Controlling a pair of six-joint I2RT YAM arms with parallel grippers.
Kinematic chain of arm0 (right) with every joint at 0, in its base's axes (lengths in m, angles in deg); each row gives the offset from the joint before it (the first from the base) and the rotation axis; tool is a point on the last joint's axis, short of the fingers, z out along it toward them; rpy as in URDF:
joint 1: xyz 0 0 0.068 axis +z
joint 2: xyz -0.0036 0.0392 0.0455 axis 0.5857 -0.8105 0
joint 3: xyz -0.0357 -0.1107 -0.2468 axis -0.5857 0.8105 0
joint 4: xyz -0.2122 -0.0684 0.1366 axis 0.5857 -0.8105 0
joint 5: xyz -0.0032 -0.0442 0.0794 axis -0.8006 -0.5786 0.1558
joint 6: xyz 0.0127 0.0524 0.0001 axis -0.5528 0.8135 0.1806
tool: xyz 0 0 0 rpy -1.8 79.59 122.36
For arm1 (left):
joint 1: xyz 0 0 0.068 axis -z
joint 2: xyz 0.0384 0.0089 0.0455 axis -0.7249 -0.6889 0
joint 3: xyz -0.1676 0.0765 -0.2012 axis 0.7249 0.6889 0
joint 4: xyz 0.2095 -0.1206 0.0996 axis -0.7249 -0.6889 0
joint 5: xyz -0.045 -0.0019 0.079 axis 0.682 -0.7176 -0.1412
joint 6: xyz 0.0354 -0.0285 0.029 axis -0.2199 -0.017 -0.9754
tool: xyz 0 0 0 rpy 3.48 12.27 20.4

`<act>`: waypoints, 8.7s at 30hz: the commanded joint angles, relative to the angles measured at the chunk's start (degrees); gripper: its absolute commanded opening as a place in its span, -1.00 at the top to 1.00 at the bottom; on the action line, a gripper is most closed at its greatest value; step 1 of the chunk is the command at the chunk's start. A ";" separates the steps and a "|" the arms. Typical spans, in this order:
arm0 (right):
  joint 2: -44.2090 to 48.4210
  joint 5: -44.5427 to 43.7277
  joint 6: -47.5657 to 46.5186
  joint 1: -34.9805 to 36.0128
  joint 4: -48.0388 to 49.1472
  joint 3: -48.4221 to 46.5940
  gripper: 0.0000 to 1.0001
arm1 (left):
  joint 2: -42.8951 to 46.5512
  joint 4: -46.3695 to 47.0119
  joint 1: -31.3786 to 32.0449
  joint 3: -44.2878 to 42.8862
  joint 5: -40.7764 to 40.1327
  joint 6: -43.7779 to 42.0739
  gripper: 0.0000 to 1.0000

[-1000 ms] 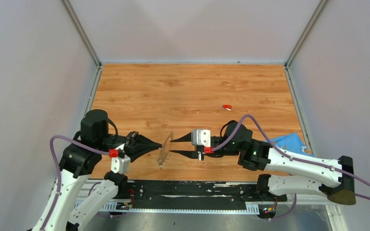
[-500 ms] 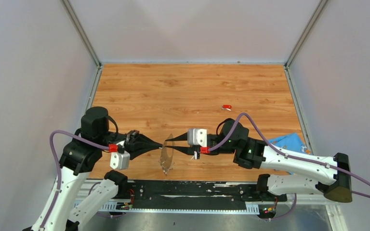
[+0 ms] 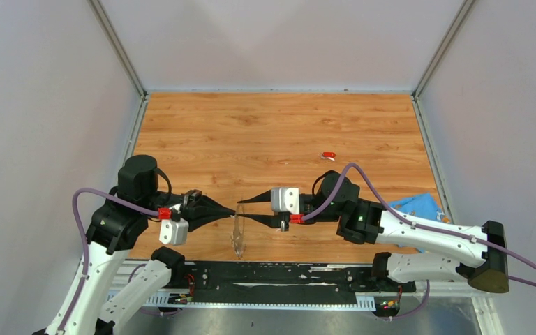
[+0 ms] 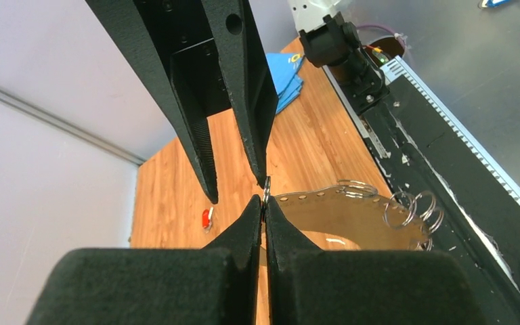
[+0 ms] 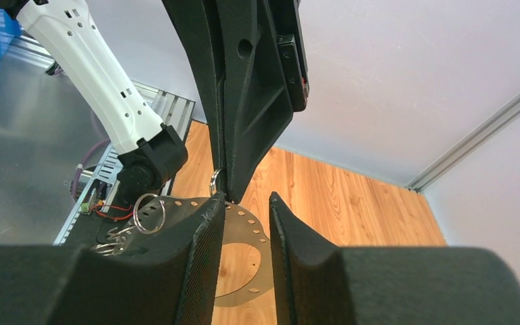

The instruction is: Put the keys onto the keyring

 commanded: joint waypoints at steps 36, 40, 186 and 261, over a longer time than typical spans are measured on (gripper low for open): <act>-0.89 1.81 -0.65 0.74 -1.11 -2.72 0.52 | 0.74 2.04 0.33 -1.65 0.17 0.96 1.00; -1.25 2.22 -0.78 0.74 -2.08 -3.16 0.68 | 0.77 2.04 0.33 -1.67 0.21 0.99 1.00; -30.14 2.60 12.28 -3.85 -71.58 -51.26 0.99 | -6.36 2.25 0.33 6.42 -1.00 15.13 0.58; -0.60 -3.48 23.57 -5.23 -13.43 -5.68 0.45 | -11.05 2.01 0.24 -1.90 1.59 28.66 1.00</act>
